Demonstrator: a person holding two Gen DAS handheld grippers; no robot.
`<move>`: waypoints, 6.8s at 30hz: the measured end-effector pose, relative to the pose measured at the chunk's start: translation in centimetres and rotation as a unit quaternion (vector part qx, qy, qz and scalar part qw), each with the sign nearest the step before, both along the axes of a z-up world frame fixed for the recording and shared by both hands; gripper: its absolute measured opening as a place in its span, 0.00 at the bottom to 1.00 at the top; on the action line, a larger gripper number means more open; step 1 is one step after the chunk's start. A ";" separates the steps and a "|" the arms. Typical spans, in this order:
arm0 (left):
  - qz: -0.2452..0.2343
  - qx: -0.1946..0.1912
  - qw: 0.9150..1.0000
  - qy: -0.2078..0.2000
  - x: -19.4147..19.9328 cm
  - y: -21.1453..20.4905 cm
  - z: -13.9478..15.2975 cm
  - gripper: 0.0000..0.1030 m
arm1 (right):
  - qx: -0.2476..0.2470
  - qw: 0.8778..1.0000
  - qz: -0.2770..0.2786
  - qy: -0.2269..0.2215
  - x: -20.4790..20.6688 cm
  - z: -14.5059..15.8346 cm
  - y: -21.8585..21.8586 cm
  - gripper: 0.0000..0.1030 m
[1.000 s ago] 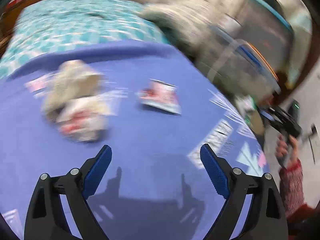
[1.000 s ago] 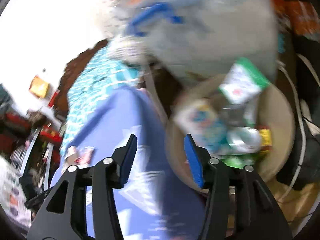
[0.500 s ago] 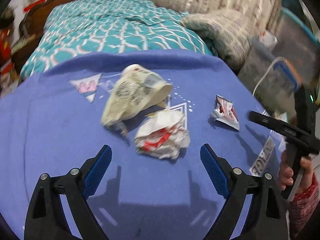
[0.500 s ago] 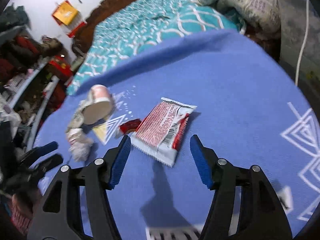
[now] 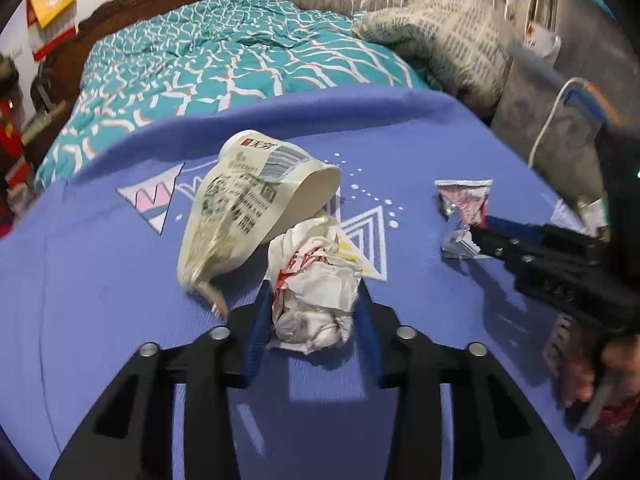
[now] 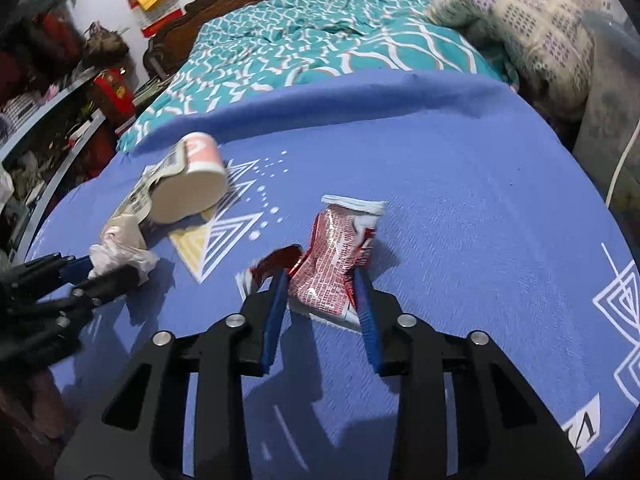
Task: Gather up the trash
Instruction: 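Grasp the crumpled white tissue with the left tool while the right tool grasps the red-and-white wrapper, then carry the tissue and wrapper to the tan bin and open both tools, then bring both open tools back over the snack bag and paper cup, then grasp the beige snack bag with the left tool, then grasp the paper cup rim with the right tool while the left tool holds the bag, then carry the bag and cup to the tan bin and open both tools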
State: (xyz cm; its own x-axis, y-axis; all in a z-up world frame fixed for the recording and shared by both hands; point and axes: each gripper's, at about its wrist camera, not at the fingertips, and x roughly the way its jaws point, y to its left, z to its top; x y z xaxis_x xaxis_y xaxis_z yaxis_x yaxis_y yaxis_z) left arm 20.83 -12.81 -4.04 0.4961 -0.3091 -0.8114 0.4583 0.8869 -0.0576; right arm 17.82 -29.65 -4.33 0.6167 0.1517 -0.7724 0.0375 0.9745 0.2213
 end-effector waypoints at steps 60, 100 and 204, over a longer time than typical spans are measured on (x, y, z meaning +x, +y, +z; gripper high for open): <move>-0.366 -0.006 0.924 0.109 -15.8 -46.1 -1.1 0.34 | 0.092 0.915 -0.373 -0.124 -31.2 0.5 -35.2 0.28; -0.158 -0.058 0.986 0.003 -5.1 -12.2 5.7 0.72 | 0.156 0.970 -0.138 -0.126 -19.8 6.4 -16.7 0.53; -0.349 0.038 0.934 0.064 -15.6 -47.3 -1.5 0.16 | 0.121 0.916 -0.361 -0.126 -28.5 1.8 -38.2 0.06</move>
State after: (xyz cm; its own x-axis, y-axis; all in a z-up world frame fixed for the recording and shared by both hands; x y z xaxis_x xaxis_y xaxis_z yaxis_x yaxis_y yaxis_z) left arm 5.24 -60.06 -5.53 0.0929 -0.4602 -0.8829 0.9206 0.3776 -0.1000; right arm -10.70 -67.85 -2.51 0.7782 -0.2182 -0.5890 0.5705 0.6378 0.5175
